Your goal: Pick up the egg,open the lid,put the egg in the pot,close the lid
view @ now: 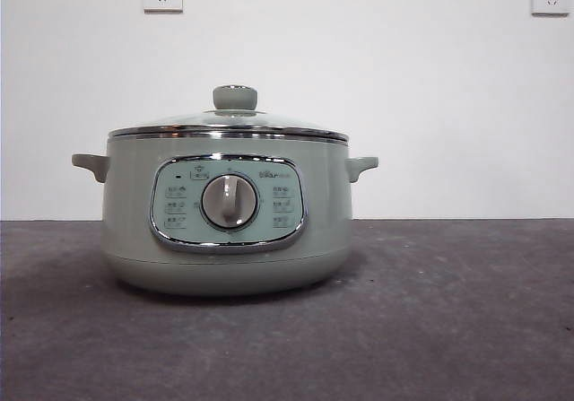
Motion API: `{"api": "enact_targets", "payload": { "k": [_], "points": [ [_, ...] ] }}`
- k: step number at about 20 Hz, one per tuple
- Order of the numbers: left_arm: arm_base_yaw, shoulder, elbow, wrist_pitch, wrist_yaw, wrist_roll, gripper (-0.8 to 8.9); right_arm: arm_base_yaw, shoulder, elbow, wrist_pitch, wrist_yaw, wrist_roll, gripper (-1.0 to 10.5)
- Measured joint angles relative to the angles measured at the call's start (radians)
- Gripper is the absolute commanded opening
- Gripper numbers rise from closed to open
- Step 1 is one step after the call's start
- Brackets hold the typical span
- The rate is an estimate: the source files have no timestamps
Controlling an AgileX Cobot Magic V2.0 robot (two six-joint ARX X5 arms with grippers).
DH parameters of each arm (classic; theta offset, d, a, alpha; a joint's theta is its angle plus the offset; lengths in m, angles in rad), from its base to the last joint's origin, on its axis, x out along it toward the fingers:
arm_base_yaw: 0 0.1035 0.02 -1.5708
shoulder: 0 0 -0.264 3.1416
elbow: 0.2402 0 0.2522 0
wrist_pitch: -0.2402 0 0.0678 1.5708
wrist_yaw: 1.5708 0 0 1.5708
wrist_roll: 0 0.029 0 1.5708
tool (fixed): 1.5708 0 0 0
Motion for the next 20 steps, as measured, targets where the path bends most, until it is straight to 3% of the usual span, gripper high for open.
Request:
{"api": "enact_targets", "payload": {
  "k": [6,10,12,15,20],
  "points": [
    [0.150,-0.064,-0.018,0.114,-0.003,0.079,-0.03,0.000,0.023,0.000,0.000,0.000,0.000,0.0],
    [0.292,-0.201,-0.101,0.256,0.083,0.106,-0.03,0.000,0.034,0.000,0.000,0.000,0.000,0.0],
    [0.387,-0.322,-0.221,0.371,0.100,0.119,-0.03,0.000,0.040,0.000,0.000,0.000,0.000,0.0],
    [0.491,-0.514,-0.460,0.511,-0.008,0.150,-0.03,0.000,0.045,0.000,0.000,0.000,0.000,0.0],
    [0.538,-0.800,-0.937,0.739,-0.045,0.148,-0.03,0.000,0.054,0.000,0.000,0.000,0.000,0.0]
  ]
}}
